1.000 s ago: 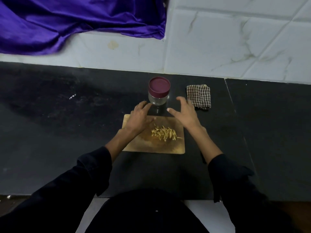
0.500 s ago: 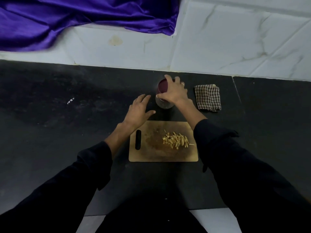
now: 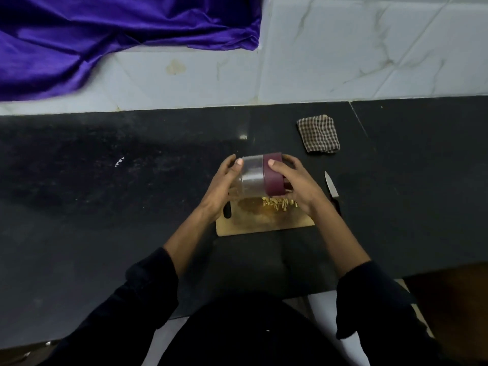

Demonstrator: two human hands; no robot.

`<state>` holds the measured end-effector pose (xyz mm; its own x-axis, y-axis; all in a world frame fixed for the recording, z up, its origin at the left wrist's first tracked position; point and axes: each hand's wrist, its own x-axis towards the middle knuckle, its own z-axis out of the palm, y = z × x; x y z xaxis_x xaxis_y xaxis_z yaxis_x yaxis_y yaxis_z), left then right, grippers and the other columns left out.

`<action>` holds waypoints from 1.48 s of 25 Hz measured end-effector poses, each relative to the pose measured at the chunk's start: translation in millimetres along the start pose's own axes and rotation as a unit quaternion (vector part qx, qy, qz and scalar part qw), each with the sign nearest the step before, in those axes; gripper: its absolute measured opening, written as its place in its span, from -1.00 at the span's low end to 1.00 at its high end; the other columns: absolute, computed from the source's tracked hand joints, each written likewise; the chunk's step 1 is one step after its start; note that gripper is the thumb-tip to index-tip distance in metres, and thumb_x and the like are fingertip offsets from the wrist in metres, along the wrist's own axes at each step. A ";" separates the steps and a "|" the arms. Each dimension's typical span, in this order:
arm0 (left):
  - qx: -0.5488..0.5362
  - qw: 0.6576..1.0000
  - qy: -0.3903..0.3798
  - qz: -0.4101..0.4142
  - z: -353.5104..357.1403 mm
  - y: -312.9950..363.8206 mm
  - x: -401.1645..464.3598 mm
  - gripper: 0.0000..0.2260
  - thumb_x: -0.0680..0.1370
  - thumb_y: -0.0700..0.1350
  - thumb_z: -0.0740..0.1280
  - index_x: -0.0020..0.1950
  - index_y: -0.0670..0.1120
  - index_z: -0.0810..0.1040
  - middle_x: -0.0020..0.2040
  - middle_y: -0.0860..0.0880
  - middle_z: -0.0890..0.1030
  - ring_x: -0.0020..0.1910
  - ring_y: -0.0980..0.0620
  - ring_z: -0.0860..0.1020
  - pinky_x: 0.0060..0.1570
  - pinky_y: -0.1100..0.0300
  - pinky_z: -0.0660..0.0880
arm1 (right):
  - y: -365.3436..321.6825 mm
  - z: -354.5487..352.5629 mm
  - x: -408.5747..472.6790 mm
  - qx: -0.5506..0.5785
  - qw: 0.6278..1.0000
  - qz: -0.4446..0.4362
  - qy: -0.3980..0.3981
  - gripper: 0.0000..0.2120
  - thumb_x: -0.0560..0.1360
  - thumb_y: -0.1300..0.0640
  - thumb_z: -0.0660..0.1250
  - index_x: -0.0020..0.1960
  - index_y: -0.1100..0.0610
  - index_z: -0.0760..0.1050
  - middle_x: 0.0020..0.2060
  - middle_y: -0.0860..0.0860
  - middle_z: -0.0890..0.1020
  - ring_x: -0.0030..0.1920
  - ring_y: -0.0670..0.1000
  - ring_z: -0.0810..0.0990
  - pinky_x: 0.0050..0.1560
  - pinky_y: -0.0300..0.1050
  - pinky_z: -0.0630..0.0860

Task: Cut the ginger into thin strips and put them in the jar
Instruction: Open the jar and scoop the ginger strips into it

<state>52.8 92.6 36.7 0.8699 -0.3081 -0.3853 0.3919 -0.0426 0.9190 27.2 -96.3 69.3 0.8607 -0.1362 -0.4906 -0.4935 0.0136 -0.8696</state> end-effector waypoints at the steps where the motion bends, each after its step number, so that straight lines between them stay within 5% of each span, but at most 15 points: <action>1: -0.006 1.000 -0.021 -0.004 1.7 -4.8 -5.1 -0.20 0.34 0.45 0.26 0.50 0.18 0.18 0.46 -0.02 0.31 0.37 -0.07 0.37 0.29 -0.22 0.39 | 5.5 4.0 -13.3 0.018 1.000 0.011 -0.006 -0.43 0.47 -0.11 0.44 0.41 -0.03 0.33 0.24 0.04 0.48 0.20 0.14 0.56 -0.01 0.13 0.66; 8: 0.003 0.999 -0.038 0.029 0.9 -27.5 -27.3 -0.58 0.40 0.35 0.33 0.16 0.18 0.50 0.20 -0.01 0.54 0.20 -0.07 0.52 0.23 -0.21 0.46 | 34.9 25.5 -65.2 0.056 0.998 0.028 -0.003 -0.53 0.52 -0.08 0.38 0.38 0.01 0.40 0.23 0.07 0.52 0.15 0.12 0.59 -0.17 0.04 0.66; 12: 0.012 0.998 -0.031 0.047 3.1 -26.2 -34.7 -0.70 0.52 0.19 0.31 0.16 0.07 0.50 0.11 0.01 0.56 0.07 0.02 0.58 -0.02 0.16 0.58 | 46.7 31.2 -69.8 0.102 0.995 0.011 0.019 -0.48 0.52 -0.02 0.40 0.44 0.04 0.37 0.24 0.11 0.51 0.12 0.13 0.61 -0.27 -0.05 0.63; 14: 0.020 0.999 -0.018 0.045 6.6 -19.6 -35.0 -0.70 0.54 0.15 0.30 0.18 0.02 0.48 0.08 0.03 0.55 -0.01 0.08 0.58 -0.18 0.28 0.55 | 51.9 26.9 -67.2 0.106 0.994 0.000 0.016 -0.46 0.51 -0.01 0.41 0.44 0.03 0.37 0.28 0.12 0.50 0.15 0.16 0.60 -0.26 -0.04 0.63; 17: 0.023 1.000 -0.011 0.003 15.3 -12.2 -33.5 -0.64 0.51 0.22 0.30 0.19 0.04 0.50 0.10 -0.01 0.56 0.03 0.01 0.59 -0.17 0.10 0.62 | 52.8 17.7 -65.7 0.069 0.997 -0.038 0.010 -0.45 0.46 -0.01 0.45 0.41 -0.02 0.38 0.27 0.03 0.50 0.20 0.10 0.58 -0.13 0.03 0.65; 20: -0.051 0.991 -0.031 -0.119 19.8 -13.6 -32.5 -0.51 0.46 0.34 0.27 0.19 0.02 0.57 0.09 -0.10 0.64 0.04 -0.14 0.63 -0.21 -0.04 0.61 | 49.3 6.1 -65.5 -0.150 0.974 -0.171 -0.003 -0.38 0.40 0.08 0.55 0.36 -0.08 0.35 0.17 -0.28 0.42 0.21 -0.25 0.45 0.14 -0.25 0.53; 24: -0.057 0.991 -0.037 -0.118 21.8 -17.7 -29.7 -0.46 0.46 0.37 0.23 0.21 0.01 0.57 0.11 -0.15 0.64 0.07 -0.18 0.62 -0.20 -0.03 0.60 | 45.7 -14.4 -64.7 -0.179 0.962 -0.190 -0.085 -0.19 0.34 -0.15 0.50 0.50 -0.11 0.22 0.39 -0.22 0.31 0.39 -0.19 0.32 0.33 -0.17 0.41; 26: -0.046 0.992 -0.037 -0.112 23.7 -15.9 -29.1 -0.47 0.47 0.36 0.22 0.21 0.02 0.57 0.10 -0.13 0.65 0.07 -0.14 0.63 -0.15 -0.04 0.61 | 43.6 -18.7 -62.3 -0.144 0.981 -0.118 -0.061 -0.23 0.45 -0.29 0.36 0.55 -0.20 0.08 0.50 -0.10 0.22 0.46 -0.07 0.26 0.30 -0.13 0.36; 28: -0.036 0.993 -0.038 -0.106 26.7 -15.3 -28.8 -0.47 0.47 0.37 0.22 0.20 0.02 0.58 0.10 -0.11 0.66 0.07 -0.12 0.63 -0.17 -0.03 0.61 | 42.7 -18.4 -61.7 -0.168 0.983 -0.060 -0.046 -0.31 0.49 -0.34 0.26 0.54 -0.23 0.10 0.47 -0.07 0.27 0.41 0.07 0.36 0.09 -0.04 0.55; 30: -0.030 0.994 -0.037 -0.102 29.2 -15.4 -27.8 -0.47 0.46 0.37 0.23 0.20 0.01 0.58 0.10 -0.11 0.65 0.07 -0.13 0.63 -0.20 -0.01 0.60 | 46.9 -21.2 -61.5 -0.163 0.981 -0.091 -0.056 -0.31 0.42 -0.28 0.39 0.48 -0.23 0.21 0.42 -0.06 0.33 0.37 0.08 0.40 0.04 0.00 0.62; 33: -0.036 0.993 -0.036 -0.103 31.2 -15.9 -27.3 -0.46 0.44 0.39 0.24 0.20 0.02 0.58 0.11 -0.11 0.65 0.07 -0.14 0.63 -0.20 -0.02 0.59 | 49.6 -27.6 -61.0 -0.155 0.974 -0.143 -0.080 -0.14 0.34 -0.16 0.50 0.51 -0.21 0.12 0.47 -0.09 0.21 0.44 -0.05 0.27 0.31 -0.08 0.40; 37: -0.041 0.993 -0.041 -0.099 40.3 -19.7 -26.4 -0.40 0.39 0.42 0.26 0.23 0.04 0.56 0.15 -0.13 0.63 0.09 -0.15 0.62 -0.23 0.01 0.58 | 50.2 -34.2 -64.2 -0.146 0.979 -0.119 -0.078 -0.35 0.51 -0.06 0.41 0.48 -0.22 0.15 0.40 -0.09 0.28 0.39 -0.01 0.35 0.03 -0.20 0.54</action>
<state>10.0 63.3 32.2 0.7477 -0.3783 -0.5457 0.5783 -0.0328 0.8151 -57.1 -120.8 59.1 0.9531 0.0530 -0.2980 -0.2713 -0.2870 -0.9187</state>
